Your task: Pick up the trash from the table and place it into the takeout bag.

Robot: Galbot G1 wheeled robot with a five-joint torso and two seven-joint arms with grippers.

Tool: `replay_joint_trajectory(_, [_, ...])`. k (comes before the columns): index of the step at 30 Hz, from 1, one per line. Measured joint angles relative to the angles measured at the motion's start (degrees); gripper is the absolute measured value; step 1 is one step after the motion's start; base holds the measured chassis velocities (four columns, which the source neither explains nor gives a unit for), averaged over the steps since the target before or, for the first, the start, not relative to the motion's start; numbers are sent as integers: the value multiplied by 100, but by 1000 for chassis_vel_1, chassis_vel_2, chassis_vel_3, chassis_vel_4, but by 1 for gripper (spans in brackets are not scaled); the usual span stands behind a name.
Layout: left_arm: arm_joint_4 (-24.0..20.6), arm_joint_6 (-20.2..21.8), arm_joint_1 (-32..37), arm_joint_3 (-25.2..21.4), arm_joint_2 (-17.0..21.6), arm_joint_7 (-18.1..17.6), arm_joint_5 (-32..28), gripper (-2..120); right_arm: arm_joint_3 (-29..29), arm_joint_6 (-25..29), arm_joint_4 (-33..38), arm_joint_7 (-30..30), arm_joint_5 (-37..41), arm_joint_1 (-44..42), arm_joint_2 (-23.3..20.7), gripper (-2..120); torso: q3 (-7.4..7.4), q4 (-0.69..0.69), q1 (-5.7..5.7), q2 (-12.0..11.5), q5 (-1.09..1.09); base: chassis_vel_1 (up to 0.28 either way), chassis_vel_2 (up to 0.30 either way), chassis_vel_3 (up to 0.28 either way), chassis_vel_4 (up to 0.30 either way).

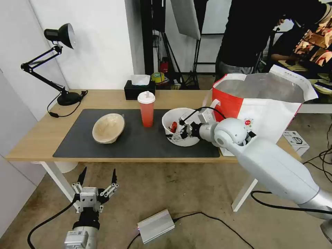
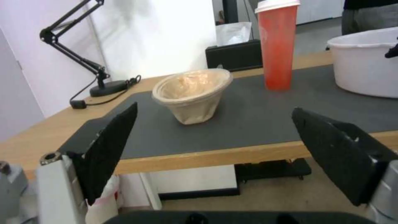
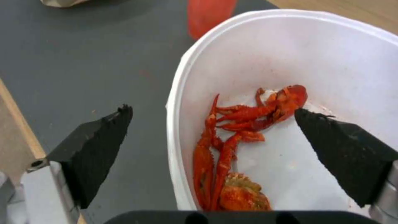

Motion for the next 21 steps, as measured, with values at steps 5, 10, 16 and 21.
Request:
replay_joint_trajectory(5, [10, 0, -2, 0, 0, -1, -3, 100, -3, 0, -86, 12, -18, -5, 41, 100, 0, 0, 0, 0, 0, 0, 0, 0, 0])
replay_joint_trajectory(10, [25, -3, -7, 0, 0, 0, -4, 100, -10, 0, -134, 12, -79, -15, 58, 100, 0, 0, 0, 0, 0, 0, 0, 0, 0])
replay_joint_trajectory(16, [25, -7, -8, 2, 0, 0, -3, 100, -17, 0, -188, 11, -95, -16, 84, 100, 0, 0, 0, 0, 0, 0, 0, 0, 0])
replay_joint_trajectory(21, [25, -9, -2, 2, 1, -1, -4, 100, -23, 0, -217, 8, -102, -16, 105, 100, 0, 0, 0, 0, 0, 0, 0, 0, 0])
